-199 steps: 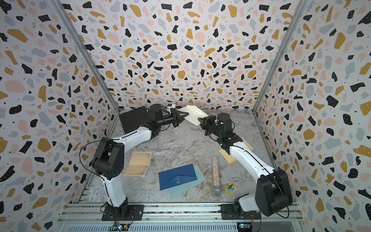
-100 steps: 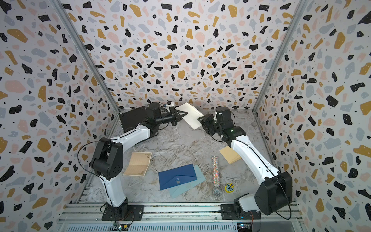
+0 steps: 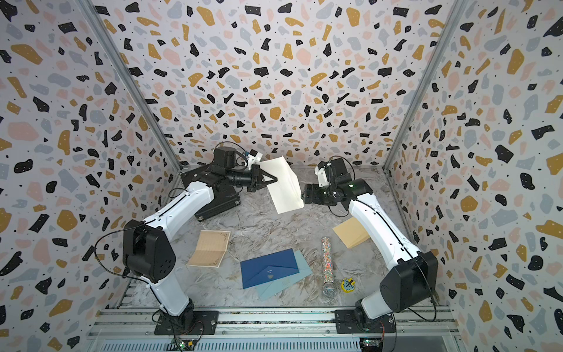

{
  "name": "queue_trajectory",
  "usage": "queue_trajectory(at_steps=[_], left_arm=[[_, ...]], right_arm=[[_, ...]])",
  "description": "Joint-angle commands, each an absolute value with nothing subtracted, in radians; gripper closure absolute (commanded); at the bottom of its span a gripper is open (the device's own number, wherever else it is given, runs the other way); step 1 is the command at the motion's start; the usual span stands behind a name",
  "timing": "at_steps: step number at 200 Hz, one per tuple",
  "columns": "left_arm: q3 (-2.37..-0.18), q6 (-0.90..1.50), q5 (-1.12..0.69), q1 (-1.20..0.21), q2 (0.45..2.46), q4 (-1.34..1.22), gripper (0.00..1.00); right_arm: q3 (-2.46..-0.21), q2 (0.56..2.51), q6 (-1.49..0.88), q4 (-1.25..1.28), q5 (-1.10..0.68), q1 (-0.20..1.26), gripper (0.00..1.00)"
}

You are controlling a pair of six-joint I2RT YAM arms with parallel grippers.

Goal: Take the letter paper out of the envelope
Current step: Pick up the envelope from the envelope.

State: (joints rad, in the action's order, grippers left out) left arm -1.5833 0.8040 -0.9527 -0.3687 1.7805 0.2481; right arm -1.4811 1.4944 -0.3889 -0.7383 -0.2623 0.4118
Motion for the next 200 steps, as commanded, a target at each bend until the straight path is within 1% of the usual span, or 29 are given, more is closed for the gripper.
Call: queue_trajectory(at_steps=[1, 25, 48, 71, 83, 98, 113, 133, 163, 184, 200], left_arm=[[-1.589, 0.714, -1.009, -0.376, 1.763, 0.301, 1.0], [-1.573, 0.744, -1.044, -0.376, 1.752, 0.238, 1.0], [-1.552, 0.777, -1.091, -0.377, 1.741, 0.189, 1.0], [-1.518, 0.824, -1.108, -0.379, 1.731, 0.106, 1.0], [-1.516, 0.815, -1.102, -0.379, 1.731, 0.122, 1.0], [-1.525, 0.771, -1.077, -0.379, 1.727, 0.174, 1.0], [-1.546, 0.721, -1.04, -0.379, 1.737, 0.281, 1.0], [-1.572, 0.69, -1.0, -0.379, 1.747, 0.339, 1.0], [-1.613, 0.655, -0.963, -0.388, 1.762, 0.4, 1.0], [-1.631, 0.654, -0.966, -0.403, 1.768, 0.4, 1.0], [-1.641, 0.654, -0.968, -0.414, 1.77, 0.4, 1.0]], right_arm=[[-1.525, 1.48, -0.315, -0.765, -0.258, 0.455, 0.21], [-1.495, 1.472, -0.33, -0.741, -0.247, 0.458, 0.22], [-1.512, 1.465, -0.309, -0.745, -0.217, 0.45, 0.24], [-1.52, 1.461, -0.312, -0.746, -0.202, 0.426, 0.27], [-1.517, 1.453, -0.32, -0.743, -0.198, 0.418, 0.28], [-1.517, 1.44, -0.33, -0.743, -0.237, 0.419, 0.28], [-1.484, 1.398, -0.353, -0.706, -0.262, 0.432, 0.28], [-1.417, 1.321, -0.335, -0.654, -0.238, 0.46, 0.25], [-1.358, 1.252, -0.265, -0.644, -0.194, 0.517, 0.2], [-1.325, 1.257, -0.248, -0.627, -0.147, 0.545, 0.17], [-1.339, 1.286, -0.221, -0.623, -0.11, 0.571, 0.1]])
